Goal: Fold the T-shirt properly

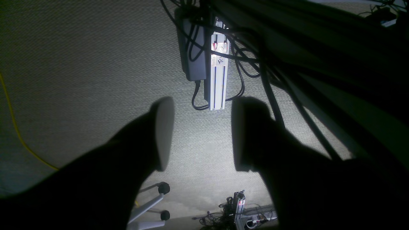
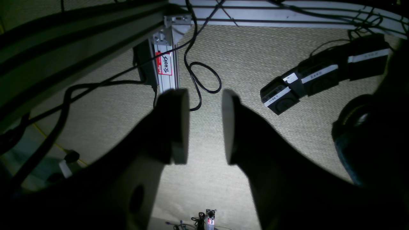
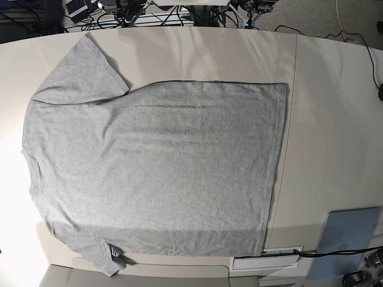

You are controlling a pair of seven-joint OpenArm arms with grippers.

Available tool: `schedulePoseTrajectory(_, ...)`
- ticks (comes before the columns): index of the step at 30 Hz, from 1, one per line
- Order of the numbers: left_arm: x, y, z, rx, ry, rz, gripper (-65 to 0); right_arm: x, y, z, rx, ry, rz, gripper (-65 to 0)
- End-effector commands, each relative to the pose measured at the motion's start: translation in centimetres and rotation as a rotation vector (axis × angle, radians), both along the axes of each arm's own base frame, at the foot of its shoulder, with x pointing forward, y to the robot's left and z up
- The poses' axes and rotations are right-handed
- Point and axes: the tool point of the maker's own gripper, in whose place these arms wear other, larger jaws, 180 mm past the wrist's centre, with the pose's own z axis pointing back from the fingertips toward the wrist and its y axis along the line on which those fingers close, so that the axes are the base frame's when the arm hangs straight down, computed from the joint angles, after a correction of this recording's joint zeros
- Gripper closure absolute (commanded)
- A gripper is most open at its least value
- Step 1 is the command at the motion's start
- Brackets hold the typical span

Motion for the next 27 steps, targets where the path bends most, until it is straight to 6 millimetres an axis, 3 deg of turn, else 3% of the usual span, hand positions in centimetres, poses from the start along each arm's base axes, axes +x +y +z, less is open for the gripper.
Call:
schedulePoseTrajectory(1,0.0,0.1,0.0,-0.003,-0.004,-0.002,-30.5,0.0,-0.2,0.1,0.001,-0.009,0.000,-18.3)
schedulePoseTrajectory(10,-2.2,1.1,0.7,0.018,-0.003,-0.013,-30.5,-1.1,-2.0,0.6,0.051,0.038,-0.016,-18.2)
schedulePoseTrajectory(18,-4.9,0.8,2.8,-0.043,-0.031,-0.051,-30.5,-4.8,-4.7,1.9,0.039,0.058,0.019,-18.2)
schedulePoseTrajectory(22,-5.8,1.7,4.5,-0.072,-0.041,-0.040,-30.5,-6.7,-5.3,3.7,0.053,0.027,0.023,-18.2)
schedulePoseTrajectory(27,-6.8,4.5,7.3,-0.051,-0.077,-0.058,-30.5,-8.3,-6.3,7.4,0.044,-0.033,0.066,-18.2)
